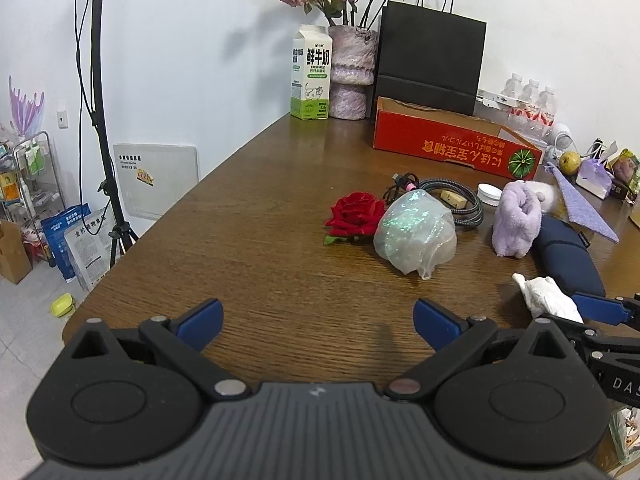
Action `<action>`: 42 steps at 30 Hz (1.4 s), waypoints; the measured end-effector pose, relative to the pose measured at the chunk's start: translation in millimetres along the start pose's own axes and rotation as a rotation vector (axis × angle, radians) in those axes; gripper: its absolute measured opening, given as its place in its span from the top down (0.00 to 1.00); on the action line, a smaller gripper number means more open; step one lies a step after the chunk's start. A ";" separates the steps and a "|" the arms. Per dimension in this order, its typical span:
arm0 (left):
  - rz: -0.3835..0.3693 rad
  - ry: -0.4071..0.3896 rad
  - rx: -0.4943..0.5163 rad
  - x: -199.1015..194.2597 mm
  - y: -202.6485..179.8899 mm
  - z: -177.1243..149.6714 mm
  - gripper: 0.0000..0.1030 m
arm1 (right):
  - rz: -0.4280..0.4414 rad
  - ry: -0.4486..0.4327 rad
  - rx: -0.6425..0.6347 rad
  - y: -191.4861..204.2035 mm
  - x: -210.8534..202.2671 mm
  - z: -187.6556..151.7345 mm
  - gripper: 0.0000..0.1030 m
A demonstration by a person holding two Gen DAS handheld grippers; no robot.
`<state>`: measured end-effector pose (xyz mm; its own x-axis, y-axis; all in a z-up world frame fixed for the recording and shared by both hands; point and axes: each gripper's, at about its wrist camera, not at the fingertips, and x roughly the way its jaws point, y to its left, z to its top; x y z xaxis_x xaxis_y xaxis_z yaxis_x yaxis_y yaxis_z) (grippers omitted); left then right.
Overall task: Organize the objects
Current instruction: 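Lift the white tissue with the right gripper while the left gripper grasps the navy glasses case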
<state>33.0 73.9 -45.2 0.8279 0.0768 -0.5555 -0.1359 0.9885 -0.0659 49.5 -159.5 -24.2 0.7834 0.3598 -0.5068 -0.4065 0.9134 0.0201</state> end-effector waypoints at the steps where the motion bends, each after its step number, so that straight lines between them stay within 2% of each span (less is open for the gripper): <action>1: 0.000 -0.002 0.002 -1.5 -0.6 0.5 0.00 | 0.002 -0.003 0.002 -0.2 -1.2 0.1 0.54; 20: -0.006 -0.037 0.051 -23.9 -19.9 9.2 0.00 | 0.006 -0.087 0.025 -10.9 -32.8 5.0 0.57; 42: -0.044 -0.027 0.123 -18.9 -81.3 17.4 0.00 | -0.053 -0.171 0.067 -64.1 -61.7 3.9 0.56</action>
<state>37.9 -5.6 -14.9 0.8462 0.0344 -0.5318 -0.0324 0.9994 0.0130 29.0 -239.6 9.1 0.8735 0.3328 -0.3553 -0.3350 0.9405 0.0573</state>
